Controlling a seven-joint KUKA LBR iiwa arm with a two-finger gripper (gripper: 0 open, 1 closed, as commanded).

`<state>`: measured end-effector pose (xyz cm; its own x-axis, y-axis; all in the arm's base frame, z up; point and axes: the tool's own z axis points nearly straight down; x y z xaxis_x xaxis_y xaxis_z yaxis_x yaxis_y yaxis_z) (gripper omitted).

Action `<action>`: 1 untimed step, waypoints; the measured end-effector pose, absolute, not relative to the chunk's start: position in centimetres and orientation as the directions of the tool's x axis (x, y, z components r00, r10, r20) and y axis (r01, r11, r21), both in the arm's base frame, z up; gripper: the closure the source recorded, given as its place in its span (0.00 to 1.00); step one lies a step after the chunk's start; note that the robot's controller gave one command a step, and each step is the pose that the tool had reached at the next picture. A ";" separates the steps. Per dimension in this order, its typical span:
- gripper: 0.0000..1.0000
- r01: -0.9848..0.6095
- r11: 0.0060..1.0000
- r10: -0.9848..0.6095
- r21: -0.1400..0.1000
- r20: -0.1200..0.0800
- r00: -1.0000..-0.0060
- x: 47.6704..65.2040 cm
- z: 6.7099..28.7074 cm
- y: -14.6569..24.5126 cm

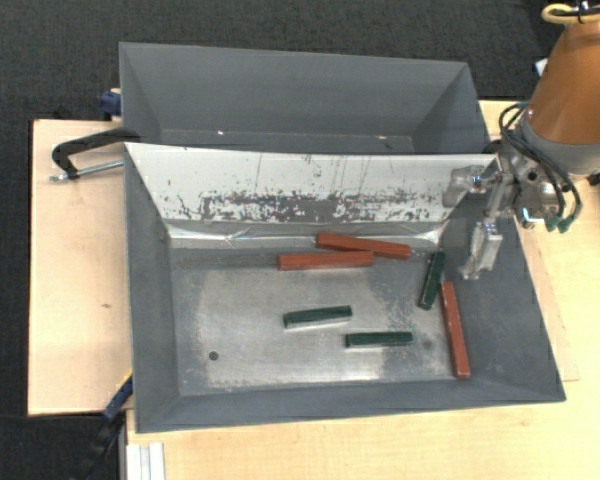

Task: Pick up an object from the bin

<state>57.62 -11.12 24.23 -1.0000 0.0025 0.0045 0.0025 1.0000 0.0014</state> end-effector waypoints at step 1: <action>0.00 0.000 1.000 0.000 0.000 -0.004 -1.000 57.8 24.7 -11.1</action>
Offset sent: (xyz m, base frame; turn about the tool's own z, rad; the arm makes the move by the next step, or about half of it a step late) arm -0.0097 0.0877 -0.1723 0.0235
